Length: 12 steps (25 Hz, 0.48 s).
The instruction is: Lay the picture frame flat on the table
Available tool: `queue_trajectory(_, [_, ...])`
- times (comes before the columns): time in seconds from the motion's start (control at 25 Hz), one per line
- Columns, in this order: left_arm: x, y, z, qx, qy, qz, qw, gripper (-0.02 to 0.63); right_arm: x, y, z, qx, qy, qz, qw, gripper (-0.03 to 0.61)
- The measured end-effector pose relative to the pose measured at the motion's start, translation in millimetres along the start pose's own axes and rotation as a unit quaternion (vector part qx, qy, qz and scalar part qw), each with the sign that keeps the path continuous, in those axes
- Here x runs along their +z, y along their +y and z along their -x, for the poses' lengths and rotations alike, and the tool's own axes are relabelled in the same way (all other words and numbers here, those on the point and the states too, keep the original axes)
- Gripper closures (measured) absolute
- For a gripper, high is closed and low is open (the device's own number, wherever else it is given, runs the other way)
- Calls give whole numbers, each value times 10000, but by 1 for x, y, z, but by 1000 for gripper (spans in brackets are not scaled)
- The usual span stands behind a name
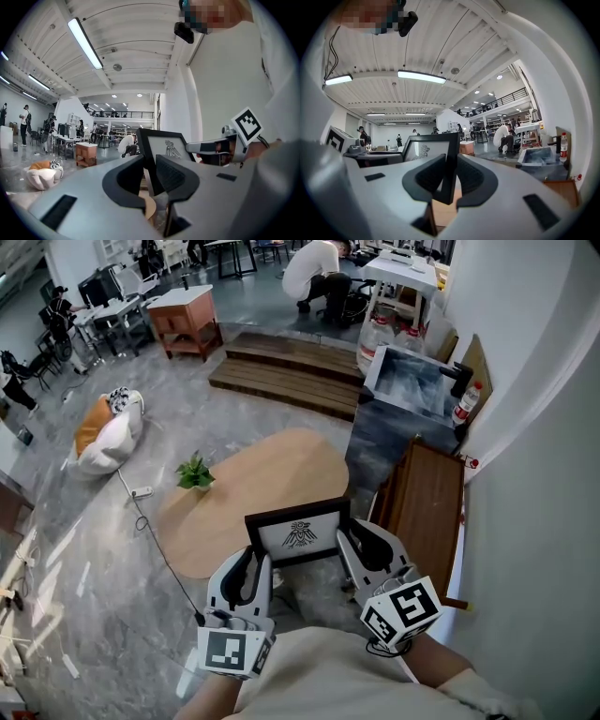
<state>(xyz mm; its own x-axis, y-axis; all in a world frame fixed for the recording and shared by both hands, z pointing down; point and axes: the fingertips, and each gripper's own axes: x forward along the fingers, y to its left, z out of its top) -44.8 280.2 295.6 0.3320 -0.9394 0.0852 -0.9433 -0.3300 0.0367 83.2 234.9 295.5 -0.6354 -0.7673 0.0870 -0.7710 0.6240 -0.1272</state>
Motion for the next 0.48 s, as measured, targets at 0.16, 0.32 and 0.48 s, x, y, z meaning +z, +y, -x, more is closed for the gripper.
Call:
queue_trajectory(0.16, [-2,18,-20,-30,32,29,10000,537,-3,-8,-25,-43,61,-9,10000,522])
queue_trajectory(0.32, [-6,50,-48,-57,130,107,9998,537,-4,-15,-67,-81,210,-24,9997,522])
queue_trajectory(0.48, [-9,88,-81,-113,221,186,9995,537,-4,-23,-115,-139,338,-38,9993,522])
